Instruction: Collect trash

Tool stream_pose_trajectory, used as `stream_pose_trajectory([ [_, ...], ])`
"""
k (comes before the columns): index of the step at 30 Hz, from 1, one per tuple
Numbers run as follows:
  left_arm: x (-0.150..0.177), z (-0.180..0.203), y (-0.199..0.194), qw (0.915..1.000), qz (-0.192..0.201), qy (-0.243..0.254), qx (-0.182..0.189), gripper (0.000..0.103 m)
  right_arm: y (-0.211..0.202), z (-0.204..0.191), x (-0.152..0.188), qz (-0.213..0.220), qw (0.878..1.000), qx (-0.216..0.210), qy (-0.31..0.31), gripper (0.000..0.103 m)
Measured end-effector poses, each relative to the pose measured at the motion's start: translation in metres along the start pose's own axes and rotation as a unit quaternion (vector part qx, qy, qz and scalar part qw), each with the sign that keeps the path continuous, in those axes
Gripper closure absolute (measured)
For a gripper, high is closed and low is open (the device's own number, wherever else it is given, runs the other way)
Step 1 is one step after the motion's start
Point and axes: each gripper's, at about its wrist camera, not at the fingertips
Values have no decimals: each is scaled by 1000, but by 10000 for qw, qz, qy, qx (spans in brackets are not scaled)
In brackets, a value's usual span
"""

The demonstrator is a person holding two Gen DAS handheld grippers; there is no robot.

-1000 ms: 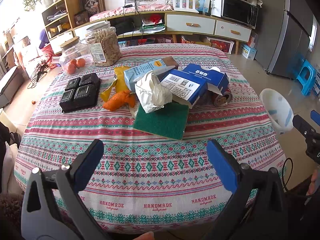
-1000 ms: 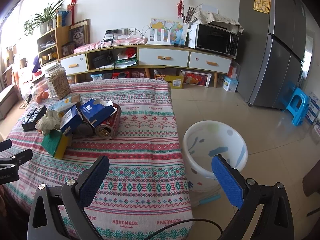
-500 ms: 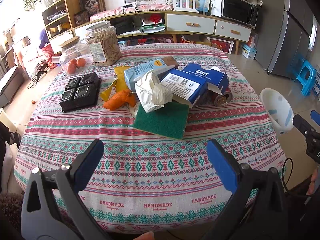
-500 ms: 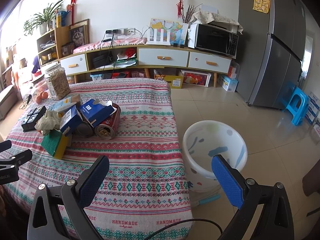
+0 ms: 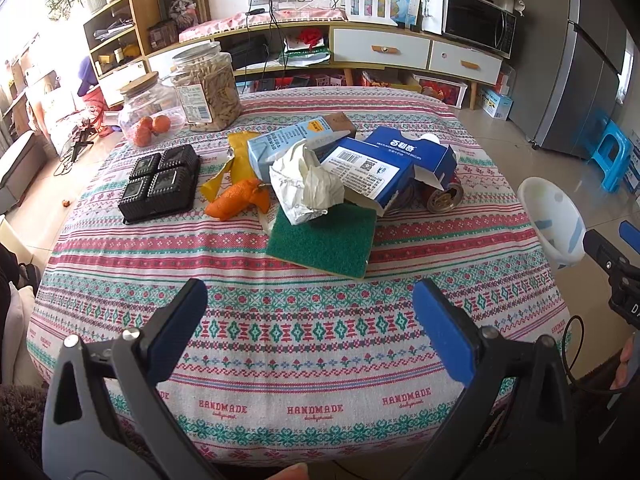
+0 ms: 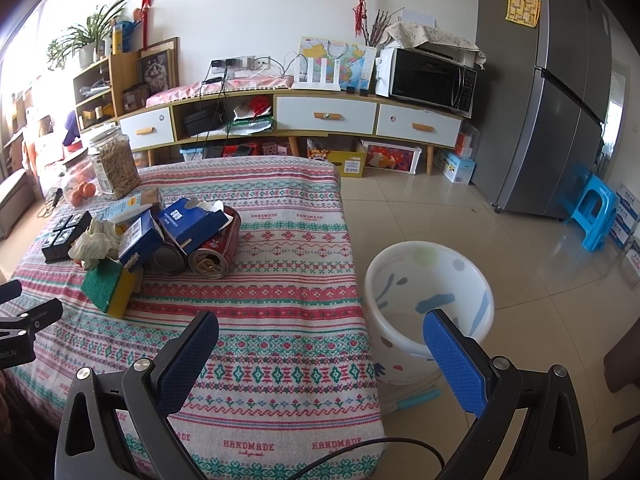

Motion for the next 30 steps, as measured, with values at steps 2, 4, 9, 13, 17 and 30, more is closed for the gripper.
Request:
stream_pose_trajectory([
  [2, 1, 0, -1, 10000, 2, 1, -5, 1, 0, 1, 0, -6, 10000, -5, 14, 0],
  [4, 0, 0, 0, 10000, -7, -2, -4, 1, 0, 3, 0, 12, 10000, 0, 15, 0],
  [9, 1, 0, 0, 10000, -15, 9, -26, 1, -1, 4, 0, 13, 10000, 2, 22, 0],
  [13, 1, -1, 0, 10000, -19, 10, -39, 1, -2, 4, 0, 33, 10000, 0, 23, 0],
  [17, 1, -2, 0, 10000, -20, 8, -40, 1, -2, 3, 0, 36, 10000, 3, 26, 0],
  [30, 1, -4, 0, 10000, -35, -10, 51, 1, -3, 2, 1, 18, 10000, -41, -64, 0],
])
Point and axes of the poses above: each gripper's, at about its wrist camera, not at the fingertips, and y roughly the way its jaws point, z to its right, x to its underside, and after that the axes turned 12 degrees about x, right-handed
